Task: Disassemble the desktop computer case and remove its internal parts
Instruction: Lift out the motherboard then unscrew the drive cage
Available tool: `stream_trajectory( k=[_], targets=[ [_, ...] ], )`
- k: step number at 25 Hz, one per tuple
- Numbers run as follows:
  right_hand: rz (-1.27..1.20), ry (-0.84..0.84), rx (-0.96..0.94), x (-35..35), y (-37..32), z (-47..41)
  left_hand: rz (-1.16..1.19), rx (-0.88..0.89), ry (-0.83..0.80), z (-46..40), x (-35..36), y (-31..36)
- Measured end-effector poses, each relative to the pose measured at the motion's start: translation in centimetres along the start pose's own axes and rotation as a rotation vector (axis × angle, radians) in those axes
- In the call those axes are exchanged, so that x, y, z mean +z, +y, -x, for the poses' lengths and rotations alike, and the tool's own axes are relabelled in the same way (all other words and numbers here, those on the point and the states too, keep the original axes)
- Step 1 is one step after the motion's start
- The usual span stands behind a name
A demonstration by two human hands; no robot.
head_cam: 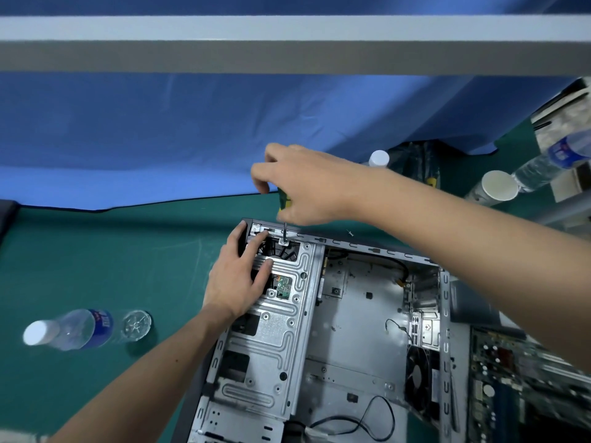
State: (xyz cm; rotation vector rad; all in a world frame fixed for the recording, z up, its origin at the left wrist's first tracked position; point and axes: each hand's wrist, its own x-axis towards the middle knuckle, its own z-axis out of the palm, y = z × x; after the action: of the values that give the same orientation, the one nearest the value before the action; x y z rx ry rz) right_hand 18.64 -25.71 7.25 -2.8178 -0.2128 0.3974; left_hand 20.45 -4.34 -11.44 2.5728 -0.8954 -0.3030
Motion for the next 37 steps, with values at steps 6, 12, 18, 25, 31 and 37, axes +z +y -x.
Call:
stream_trajectory(
  k=[6,12,18,25,31,37],
  targets=[
    [-0.045,0.018,-0.059,-0.1,0.3,0.0,0.003,0.004,0.007,0.0,0.0,-0.1],
    [0.184,0.085,0.131,0.3,-0.6,0.0,0.006,0.005,0.008,0.0,0.1,-0.2],
    [0.061,0.021,0.077,0.2,-1.1,0.4,0.007,0.01,0.01,0.0,0.1,-0.1],
    [-0.033,0.023,-0.064,0.3,-0.3,0.6,0.006,0.009,0.019,0.1,0.1,-0.1],
    [0.169,0.097,0.142,0.8,-0.6,0.3,0.005,0.011,0.018,0.0,0.2,-0.2],
    [0.096,0.033,0.108,0.6,-0.5,0.6,0.009,0.013,0.019,0.0,0.1,-0.3]
  ],
)
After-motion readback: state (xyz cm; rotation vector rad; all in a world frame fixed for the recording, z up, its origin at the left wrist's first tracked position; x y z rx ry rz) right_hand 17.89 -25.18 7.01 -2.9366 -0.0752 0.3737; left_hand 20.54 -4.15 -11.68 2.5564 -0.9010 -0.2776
